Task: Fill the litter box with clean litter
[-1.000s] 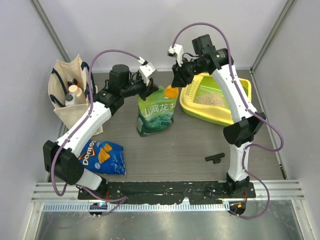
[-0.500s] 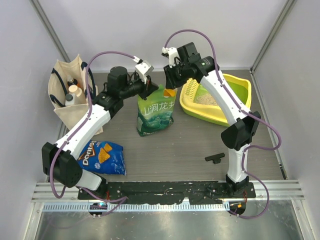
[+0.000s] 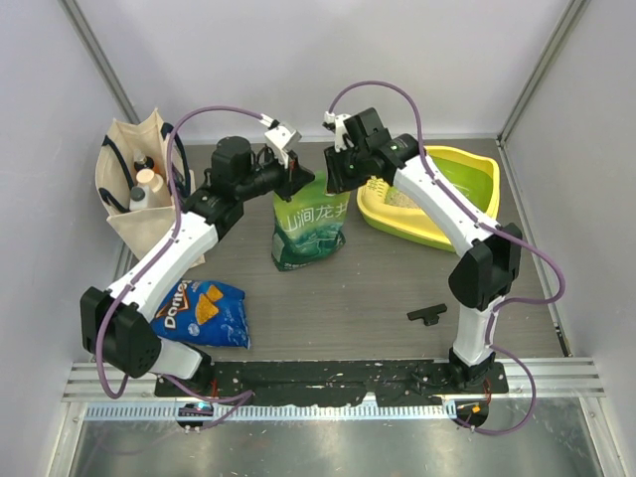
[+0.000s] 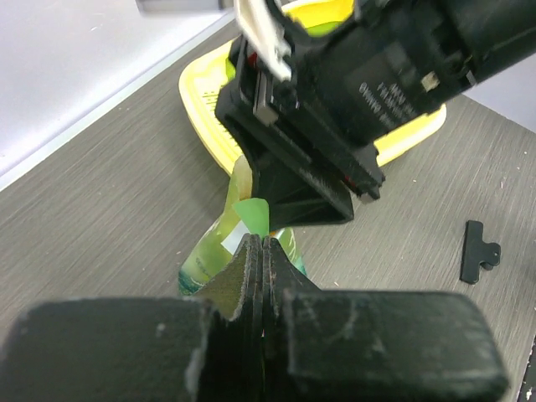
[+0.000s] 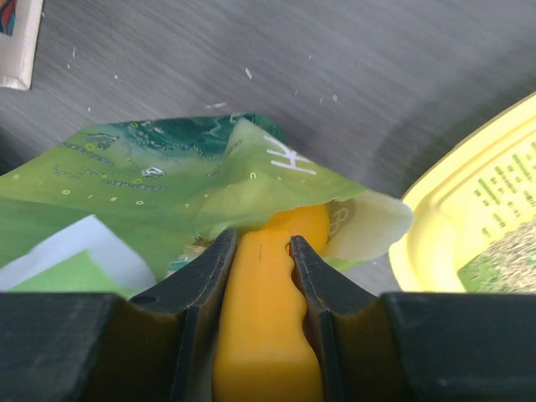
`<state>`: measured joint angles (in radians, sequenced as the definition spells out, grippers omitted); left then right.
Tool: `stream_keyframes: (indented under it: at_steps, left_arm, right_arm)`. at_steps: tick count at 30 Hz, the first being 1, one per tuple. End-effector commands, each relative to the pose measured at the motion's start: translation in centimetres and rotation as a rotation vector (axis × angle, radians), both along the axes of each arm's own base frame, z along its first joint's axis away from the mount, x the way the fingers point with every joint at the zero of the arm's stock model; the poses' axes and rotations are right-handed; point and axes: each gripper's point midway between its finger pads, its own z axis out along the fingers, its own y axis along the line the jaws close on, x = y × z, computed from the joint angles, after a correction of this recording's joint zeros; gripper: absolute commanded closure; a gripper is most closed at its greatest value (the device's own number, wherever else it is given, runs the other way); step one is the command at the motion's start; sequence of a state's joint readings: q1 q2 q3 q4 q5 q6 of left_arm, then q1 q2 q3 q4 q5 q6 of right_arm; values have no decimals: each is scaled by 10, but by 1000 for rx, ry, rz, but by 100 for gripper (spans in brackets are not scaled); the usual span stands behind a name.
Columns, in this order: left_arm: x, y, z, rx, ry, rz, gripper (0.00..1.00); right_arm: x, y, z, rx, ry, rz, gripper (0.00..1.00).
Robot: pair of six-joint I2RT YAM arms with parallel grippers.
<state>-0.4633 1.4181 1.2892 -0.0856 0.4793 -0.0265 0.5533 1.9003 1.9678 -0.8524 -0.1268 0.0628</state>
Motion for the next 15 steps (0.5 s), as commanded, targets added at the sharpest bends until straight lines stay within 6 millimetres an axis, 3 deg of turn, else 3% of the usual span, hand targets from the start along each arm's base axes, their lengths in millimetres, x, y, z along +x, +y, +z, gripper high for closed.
stream_keyframes:
  at_steps: [1,2,4,7,8,9,11,15]
  left_arm:
    - [-5,4,39,-61,-94,7,100]
    - [-6,5,40,-53,-100,7,100]
    - [-10,9,42,-36,-107,6,100]
    - [-17,22,56,-25,-154,23,74]
    - [-19,27,58,-26,-160,38,56]
    - [-20,31,59,-23,-163,49,51]
    - [-24,44,65,-20,-183,84,43]
    - [-28,60,60,9,-185,127,42]
  right_arm:
    - [-24,-16,-46,-59,158,-39,99]
    - [-32,-17,-57,-61,198,-34,99]
    - [-33,-15,-56,-36,181,-27,99]
    - [-37,-10,-61,-13,201,22,99]
    - [-40,-6,-59,20,217,51,99]
    - [-40,-4,-60,32,223,66,99]
    - [-41,-5,-62,66,250,89,99]
    - [-44,0,-60,192,337,134,99]
